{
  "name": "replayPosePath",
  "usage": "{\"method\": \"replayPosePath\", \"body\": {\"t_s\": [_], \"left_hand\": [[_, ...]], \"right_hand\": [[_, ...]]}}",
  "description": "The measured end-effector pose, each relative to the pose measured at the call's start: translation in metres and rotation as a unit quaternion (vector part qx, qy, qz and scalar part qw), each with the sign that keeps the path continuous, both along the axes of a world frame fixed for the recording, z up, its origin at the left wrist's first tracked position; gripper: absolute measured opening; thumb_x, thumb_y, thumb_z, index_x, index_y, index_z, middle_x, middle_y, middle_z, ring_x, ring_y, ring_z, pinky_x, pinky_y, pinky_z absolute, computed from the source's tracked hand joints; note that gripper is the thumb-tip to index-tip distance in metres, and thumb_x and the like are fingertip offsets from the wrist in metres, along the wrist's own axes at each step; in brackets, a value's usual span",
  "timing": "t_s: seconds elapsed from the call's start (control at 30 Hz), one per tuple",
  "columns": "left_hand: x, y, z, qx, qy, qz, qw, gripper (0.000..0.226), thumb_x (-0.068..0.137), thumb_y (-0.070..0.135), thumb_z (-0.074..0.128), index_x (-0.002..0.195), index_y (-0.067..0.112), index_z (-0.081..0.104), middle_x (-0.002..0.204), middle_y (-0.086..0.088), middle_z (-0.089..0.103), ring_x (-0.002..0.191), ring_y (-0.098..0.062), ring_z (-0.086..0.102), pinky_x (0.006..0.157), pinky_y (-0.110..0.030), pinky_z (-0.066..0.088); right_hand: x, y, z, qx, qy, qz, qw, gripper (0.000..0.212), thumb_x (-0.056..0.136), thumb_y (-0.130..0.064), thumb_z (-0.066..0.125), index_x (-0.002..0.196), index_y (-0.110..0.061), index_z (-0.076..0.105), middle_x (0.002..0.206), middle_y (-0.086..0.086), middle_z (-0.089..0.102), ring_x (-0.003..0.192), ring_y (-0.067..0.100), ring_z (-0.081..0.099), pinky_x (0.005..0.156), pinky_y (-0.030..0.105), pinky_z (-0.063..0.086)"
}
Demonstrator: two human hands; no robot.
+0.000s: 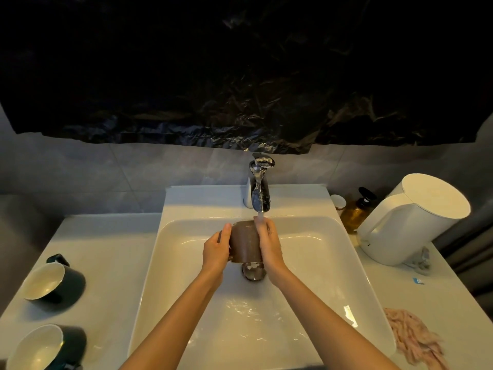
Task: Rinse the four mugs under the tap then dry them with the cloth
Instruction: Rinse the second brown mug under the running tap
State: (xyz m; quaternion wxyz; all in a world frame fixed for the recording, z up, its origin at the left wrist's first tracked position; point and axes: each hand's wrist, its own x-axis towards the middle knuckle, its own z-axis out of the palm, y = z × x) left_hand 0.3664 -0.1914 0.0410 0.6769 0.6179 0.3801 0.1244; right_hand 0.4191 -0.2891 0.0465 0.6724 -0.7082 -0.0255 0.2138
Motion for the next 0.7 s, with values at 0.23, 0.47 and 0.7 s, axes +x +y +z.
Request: {"method": "replayPosePath", "body": {"t_s": [0.23,0.47,0.7], "left_hand": [[-0.005,-0.001,0.0,0.086,0.02,-0.048,0.995,0.026,0.098,0.043,0.041,0.115,0.023,0.04,0.107,-0.007,0.059,0.09,-0.017,0.06,0.079,-0.039,0.057],[-0.024,-0.004,-0.004,0.481,-0.02,-0.314,0.818,0.085,0.078,0.039,0.058,0.141,0.055,0.003,0.159,0.011,0.0,0.146,-0.017,0.001,0.118,-0.047,0.008],[-0.008,-0.014,-0.007,0.492,0.009,-0.184,0.851,0.082,0.086,0.029,0.067,0.15,0.028,0.015,0.143,-0.004,0.042,0.129,-0.02,0.041,0.098,-0.035,0.048]], "right_hand": [[0.001,0.002,0.001,-0.011,0.001,-0.07,0.997,0.054,0.08,-0.07,0.052,0.102,-0.022,0.061,0.097,-0.001,0.066,0.092,0.016,0.063,0.077,0.03,0.053],[0.012,-0.001,0.0,-0.093,-0.003,-0.089,0.992,0.038,0.088,-0.066,0.046,0.098,-0.03,0.055,0.098,-0.007,0.064,0.101,0.021,0.06,0.094,0.044,0.048],[-0.005,0.005,0.005,-0.119,-0.081,-0.096,0.985,0.042,0.087,-0.071,0.04,0.104,-0.035,0.051,0.107,-0.005,0.061,0.091,0.013,0.059,0.081,0.033,0.049]]}}
